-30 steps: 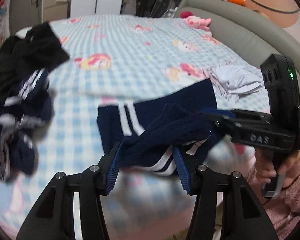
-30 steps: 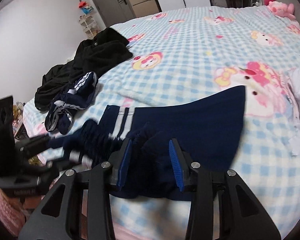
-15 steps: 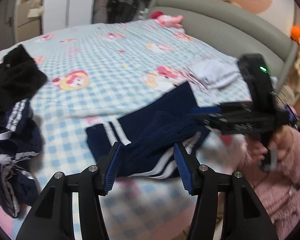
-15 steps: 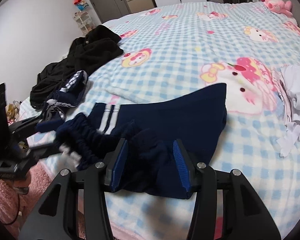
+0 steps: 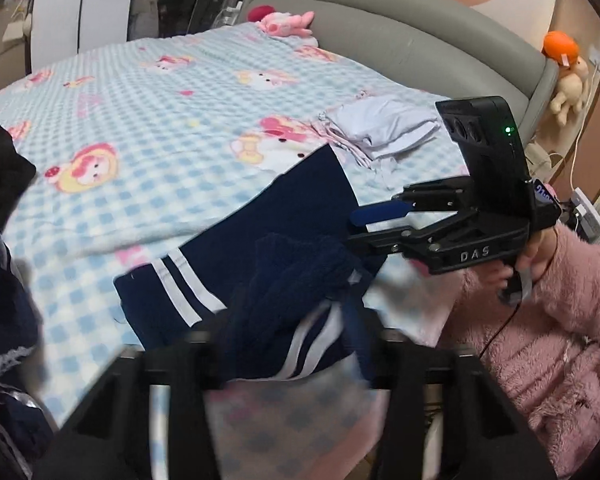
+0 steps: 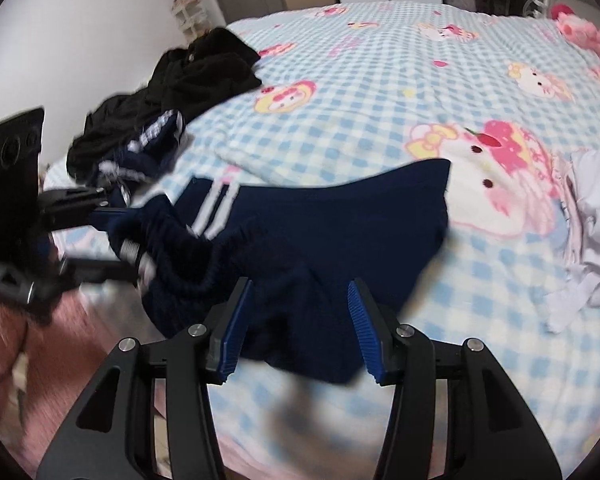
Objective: Fold clothes
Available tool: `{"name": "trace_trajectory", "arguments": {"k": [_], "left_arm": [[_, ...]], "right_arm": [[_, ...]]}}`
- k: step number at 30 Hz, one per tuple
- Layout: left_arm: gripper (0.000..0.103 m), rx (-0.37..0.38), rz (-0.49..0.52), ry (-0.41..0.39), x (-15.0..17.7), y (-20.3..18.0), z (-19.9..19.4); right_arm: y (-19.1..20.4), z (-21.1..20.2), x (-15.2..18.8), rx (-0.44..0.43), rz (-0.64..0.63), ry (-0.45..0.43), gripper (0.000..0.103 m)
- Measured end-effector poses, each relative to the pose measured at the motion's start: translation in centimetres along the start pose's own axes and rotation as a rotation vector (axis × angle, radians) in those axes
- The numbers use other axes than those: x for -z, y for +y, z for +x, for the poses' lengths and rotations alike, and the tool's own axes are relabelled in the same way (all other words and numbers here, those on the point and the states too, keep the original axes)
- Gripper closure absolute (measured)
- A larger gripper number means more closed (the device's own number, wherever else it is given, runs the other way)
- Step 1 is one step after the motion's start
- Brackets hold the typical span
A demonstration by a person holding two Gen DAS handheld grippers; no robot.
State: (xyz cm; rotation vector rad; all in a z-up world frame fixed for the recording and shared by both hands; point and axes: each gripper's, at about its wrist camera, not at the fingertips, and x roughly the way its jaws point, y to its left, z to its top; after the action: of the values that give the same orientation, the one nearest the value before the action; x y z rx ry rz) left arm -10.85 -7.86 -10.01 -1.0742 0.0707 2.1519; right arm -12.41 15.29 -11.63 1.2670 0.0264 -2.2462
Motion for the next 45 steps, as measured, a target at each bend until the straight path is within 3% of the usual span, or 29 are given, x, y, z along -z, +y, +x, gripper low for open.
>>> {"name": "trace_trajectory", "arguments": {"k": [3, 6, 9, 10, 12, 14, 15, 19, 21, 23, 26, 29, 33, 36, 37, 39, 41, 42, 44, 45], "left_arm": [[0.082, -0.033, -0.119, -0.012, 1.3, 1.6, -0.4], [0.084, -0.019, -0.268, -0.060, 2.5, 3.5, -1.7], [0.085, -0.045, -0.336, -0.045, 3.1, 4.1, -1.4], [0.086, -0.055, -0.358, -0.039, 3.3, 4.3, -1.3], [0.086, -0.079, -0.359, -0.050, 3.1, 3.8, -1.3], [0.086, -0.047, -0.309, -0.139, 2.3, 2.5, -2.6], [0.086, -0.035, -0.286, -0.178, 1.8, 2.0, -3.2], [0.086, -0.042, -0.249, -0.242, -0.1, 1.9, -3.3], [0.086, -0.051, -0.312, -0.187, -0.5, 3.6, -1.5], [0.085, -0.070, -0.329, -0.176, -0.5, 3.6, -1.3], [0.077, -0.099, -0.349, -0.166, -0.4, 3.5, -1.1], [0.065, -0.127, -0.369, -0.156, -0.2, 3.5, -0.9], [0.064, -0.165, -0.395, -0.142, -0.1, 3.3, -0.7], [0.064, -0.194, -0.415, -0.132, 0.1, 3.3, -0.6], [0.064, -0.204, -0.422, -0.128, 0.1, 3.2, -0.5], [0.064, -0.259, -0.456, -0.040, 1.1, 4.4, 1.8], [0.065, -0.316, -0.491, 0.054, 2.2, 5.6, 4.3], [0.065, -0.299, -0.522, 0.055, 2.5, 6.2, 4.3], [0.069, -0.295, -0.564, 0.043, 2.9, 6.6, 3.0], [0.058, -0.324, -0.565, 0.046, 2.8, 6.5, 2.5]], "right_arm": [[-0.1, 0.2, 0.1, -0.019, -0.024, 0.013, 0.053], [-0.1, 1.3, -0.3, -0.081, -0.022, 0.019, 0.052], [-0.1, 3.8, -1.1, -0.160, -0.016, 0.053, 0.043], [-0.2, 4.9, -1.2, -0.152, -0.004, 0.077, 0.045], [-0.4, 5.3, -1.1, -0.163, 0.029, 0.075, 0.075], [-0.4, 4.8, -0.9, -0.156, 0.041, 0.052, 0.086], [-0.2, 4.1, -0.8, -0.126, 0.030, 0.033, 0.091], [-0.1, 0.2, -0.5, 0.004, 0.016, -0.076, 0.092], [-0.4, -1.2, -0.7, 0.051, 0.043, -0.125, 0.093], [-0.7, -0.9, -0.8, 0.107, 0.062, -0.125, 0.093], [-1.1, 0.6, -0.9, 0.188, 0.070, -0.093, 0.092], [-0.6, 0.3, -0.8, 0.157, 0.061, -0.121, 0.089], [1.7, -0.4, -1.1, 0.046, 0.020, -0.175, 0.082], [3.3, 2.0, -1.5, -0.014, -0.009, -0.105, 0.082], [3.5, 3.3, -1.5, 0.000, -0.009, -0.068, 0.082], [3.3, 6.0, -1.0, 0.062, 0.004, 0.006, 0.084], [2.7, 6.8, -0.1, 0.090, 0.010, 0.019, 0.089], [2.5, 6.5, 0.1, 0.101, 0.004, 0.014, 0.093], [2.3, 5.5, 0.5, 0.210, -0.049, 0.021, 0.095], [2.1, 4.8, 0.6, 0.249, -0.069, 0.018, 0.095]]}}
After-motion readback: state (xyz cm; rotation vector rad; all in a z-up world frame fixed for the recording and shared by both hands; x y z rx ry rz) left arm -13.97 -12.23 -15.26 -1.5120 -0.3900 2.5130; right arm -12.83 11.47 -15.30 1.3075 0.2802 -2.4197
